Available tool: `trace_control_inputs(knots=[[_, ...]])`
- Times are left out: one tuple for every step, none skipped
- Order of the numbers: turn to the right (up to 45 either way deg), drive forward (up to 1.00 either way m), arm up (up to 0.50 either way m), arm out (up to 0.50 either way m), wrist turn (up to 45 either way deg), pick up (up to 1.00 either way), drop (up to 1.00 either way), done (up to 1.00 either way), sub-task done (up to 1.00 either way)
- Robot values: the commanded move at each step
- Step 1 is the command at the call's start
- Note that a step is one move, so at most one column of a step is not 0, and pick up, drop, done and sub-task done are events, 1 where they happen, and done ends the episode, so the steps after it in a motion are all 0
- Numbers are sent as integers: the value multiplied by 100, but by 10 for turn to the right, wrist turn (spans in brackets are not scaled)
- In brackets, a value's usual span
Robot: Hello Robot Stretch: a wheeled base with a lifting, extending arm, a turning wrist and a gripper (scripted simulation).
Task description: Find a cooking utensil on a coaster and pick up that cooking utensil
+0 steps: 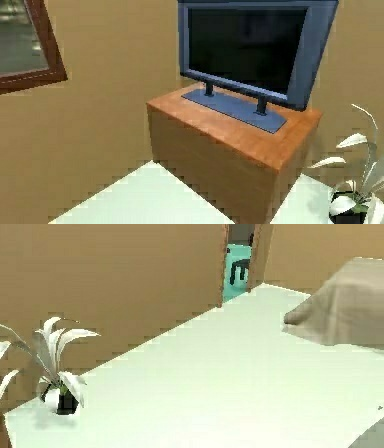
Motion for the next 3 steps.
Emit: trace_control_inputs(knots=[[0,10,0,0,0,0,0,0,0],[450,0,0,0,0,0,0,0,0],[420,0,0,0,0,0,0,0,0]])
